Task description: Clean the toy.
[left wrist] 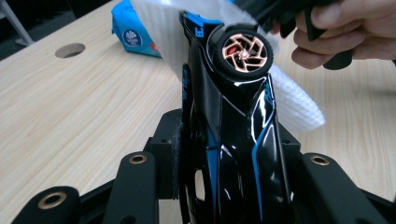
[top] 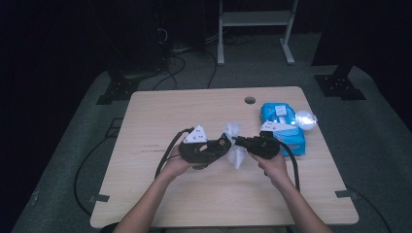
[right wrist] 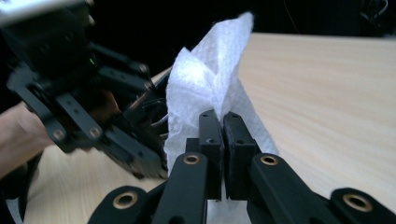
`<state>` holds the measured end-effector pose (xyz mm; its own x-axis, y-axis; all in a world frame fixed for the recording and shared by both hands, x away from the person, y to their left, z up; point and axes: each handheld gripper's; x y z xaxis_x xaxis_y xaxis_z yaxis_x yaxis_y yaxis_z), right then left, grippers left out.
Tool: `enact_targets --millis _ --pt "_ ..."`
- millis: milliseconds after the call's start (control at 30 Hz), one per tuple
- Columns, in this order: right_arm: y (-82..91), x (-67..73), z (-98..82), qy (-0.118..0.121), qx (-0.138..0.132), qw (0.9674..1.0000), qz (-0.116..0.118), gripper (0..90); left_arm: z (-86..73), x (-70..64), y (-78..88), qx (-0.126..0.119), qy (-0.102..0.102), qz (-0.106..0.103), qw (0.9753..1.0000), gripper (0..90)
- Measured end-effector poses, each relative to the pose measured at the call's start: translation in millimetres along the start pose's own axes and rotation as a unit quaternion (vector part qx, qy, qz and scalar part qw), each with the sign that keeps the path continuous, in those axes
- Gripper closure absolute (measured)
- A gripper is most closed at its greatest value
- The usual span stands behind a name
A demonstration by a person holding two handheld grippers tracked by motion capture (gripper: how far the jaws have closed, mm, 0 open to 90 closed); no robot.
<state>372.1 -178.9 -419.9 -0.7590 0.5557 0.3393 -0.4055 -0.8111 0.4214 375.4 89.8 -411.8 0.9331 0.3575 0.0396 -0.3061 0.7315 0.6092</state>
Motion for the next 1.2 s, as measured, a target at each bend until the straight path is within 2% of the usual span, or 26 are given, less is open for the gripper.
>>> enact_targets --millis 67,100,167,233,300,433,500,600,700,833,900,967,1033,1100,1200 --pt "-1.2 -1.6 -2.9 -0.001 0.008 1.0000 -0.002 86.7 -2.0 0.9 -3.8 0.008 0.001 -0.004 1.0000 56.3" --pt "-3.1 -5.1 -9.2 -0.002 0.027 0.9996 -0.007 86.6 -3.4 1.3 -7.0 0.013 0.000 -0.005 0.9999 56.3" --pt "-1.1 -8.5 -13.5 -0.003 0.043 0.9990 -0.014 86.6 -4.7 2.6 -11.4 0.027 -0.003 -0.006 0.9996 56.3" --pt "4.6 -11.3 -14.7 -0.008 0.036 0.9992 -0.017 86.6 -4.8 6.2 -16.7 0.035 0.002 -0.012 0.9993 56.4" --pt "12.4 -13.7 -13.5 -0.010 0.032 0.9992 -0.025 86.6 -1.7 12.5 -21.6 0.058 -0.005 -0.007 0.9983 56.4" --pt "23.3 -17.5 -12.3 -0.011 0.021 0.9992 -0.033 86.6 4.3 26.6 -29.1 0.076 -0.003 -0.004 0.9971 56.4" --pt "27.0 -19.2 -12.7 -0.015 0.016 0.9992 -0.034 86.6 6.8 32.8 -35.0 0.094 -0.008 -0.004 0.9955 56.4" --pt "28.9 -20.4 -13.9 -0.017 0.015 0.9991 -0.035 86.6 8.0 39.5 -46.2 0.119 -0.010 -0.004 0.9928 56.3" --pt "29.3 -20.8 -15.1 -0.018 0.016 0.9991 -0.036 86.6 6.3 45.1 -53.4 0.128 0.002 -0.012 0.9917 56.3" --pt "28.5 -21.7 -16.6 -0.018 0.020 0.9990 -0.036 86.5 3.6 46.5 -61.4 0.144 0.006 -0.020 0.9893 56.2" --pt "28.3 -22.4 -17.3 -0.018 0.021 0.9989 -0.039 86.5 2.3 46.9 -64.8 0.160 0.004 -0.015 0.9870 56.1" --pt "29.1 -23.1 -17.8 -0.019 0.021 0.9988 -0.040 86.5 1.8 48.2 -64.9 0.159 0.008 -0.017 0.9871 55.8" --pt "30.9 -23.6 -18.0 -0.021 0.021 0.9987 -0.042 86.5 1.9 49.8 -62.1 0.149 0.018 -0.020 0.9884 54.1" --pt "33.4 -24.6 -18.7 -0.021 0.022 0.9986 -0.044 86.5 4.4 52.8 -53.4 0.128 0.029 -0.029 0.9910 50.1" --pt "35.9 -26.6 -20.3 -0.021 0.025 0.9984 -0.047 86.5 7.2 53.9 -43.8 0.117 0.032 -0.030 0.9922 46.7"
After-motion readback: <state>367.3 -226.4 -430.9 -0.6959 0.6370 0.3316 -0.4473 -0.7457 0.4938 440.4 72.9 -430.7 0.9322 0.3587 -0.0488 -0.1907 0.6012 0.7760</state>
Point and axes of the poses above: each handheld gripper's, and its own axes: y roughly backward along the jaws, z roughly out of its top, x roughly to its left, and after that the axes turned 7 degrees about x, right-handed
